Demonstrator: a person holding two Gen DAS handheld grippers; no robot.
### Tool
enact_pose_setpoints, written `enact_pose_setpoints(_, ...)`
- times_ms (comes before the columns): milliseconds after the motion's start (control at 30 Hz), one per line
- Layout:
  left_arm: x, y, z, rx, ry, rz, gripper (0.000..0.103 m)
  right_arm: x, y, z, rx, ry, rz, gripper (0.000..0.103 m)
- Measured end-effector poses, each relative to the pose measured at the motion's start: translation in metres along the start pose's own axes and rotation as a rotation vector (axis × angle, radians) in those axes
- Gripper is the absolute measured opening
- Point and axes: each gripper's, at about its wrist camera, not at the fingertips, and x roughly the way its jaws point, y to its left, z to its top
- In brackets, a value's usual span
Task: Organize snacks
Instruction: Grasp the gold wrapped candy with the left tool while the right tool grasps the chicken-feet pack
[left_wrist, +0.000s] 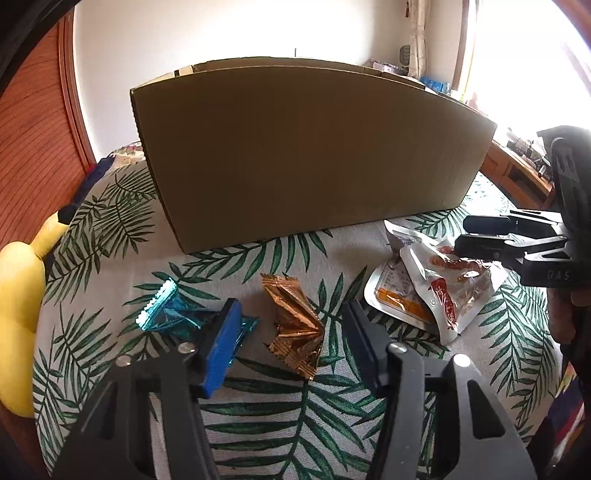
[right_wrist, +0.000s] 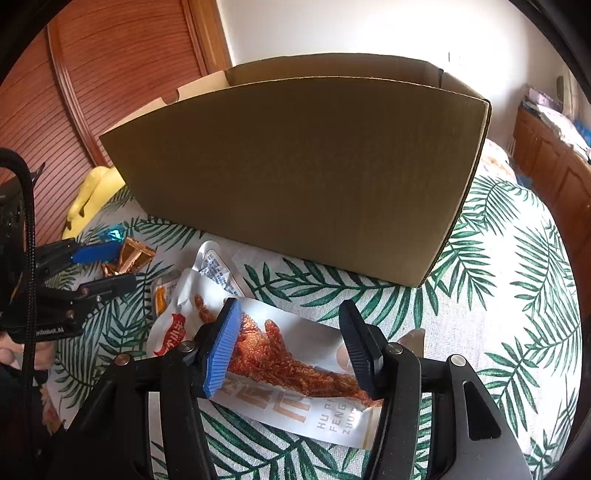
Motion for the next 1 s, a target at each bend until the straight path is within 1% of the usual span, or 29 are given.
enact_pose_setpoints(33,0.001,0.0,0.0,0.001,0.004,-0.001,0.049,0.0,0.0,0.0,0.0,0.002,0.001,0.057)
enact_pose_setpoints(100,0.003,-0.001,0.0,0.007,0.011,-0.006,0.04,-0.002,-0.001,-0.002,-0.001,0.009,0.006,0.057)
enact_pose_setpoints(167,0.004,-0.002,0.0,0.01,0.015,-0.006,0.033,-0.003,-0.001,-0.004,-0.005,0.017,0.007,0.058)
enact_pose_setpoints(267,0.007,-0.001,0.0,0.011,0.025,0.0,0.029,-0.008,-0.005,-0.009,0.002,0.023,0.011,0.06)
enact_pose_setpoints(400,0.008,-0.002,0.0,0.012,0.024,0.013,0.029,-0.014,-0.01,-0.016,0.011,0.029,0.002,0.061)
enact_pose_setpoints(533,0.01,-0.006,0.0,0.028,0.026,0.033,0.029,-0.021,-0.014,-0.023,0.007,0.043,0.01,0.061)
enact_pose_setpoints(733,0.011,-0.007,0.001,0.025,0.025,0.042,0.03,-0.029,-0.013,-0.033,0.005,0.055,0.025,0.062)
enact_pose_setpoints(833,0.01,-0.007,0.0,0.024,0.024,0.045,0.03,-0.032,-0.01,-0.036,-0.004,0.055,0.046,0.066)
enact_pose_setpoints(900,0.01,-0.007,0.0,0.024,0.023,0.045,0.03,-0.034,-0.007,-0.039,-0.021,0.058,0.06,0.074)
enact_pose_setpoints(1000,0.01,-0.007,0.0,0.021,0.023,0.045,0.03,-0.035,0.002,-0.042,-0.071,0.069,0.041,0.078)
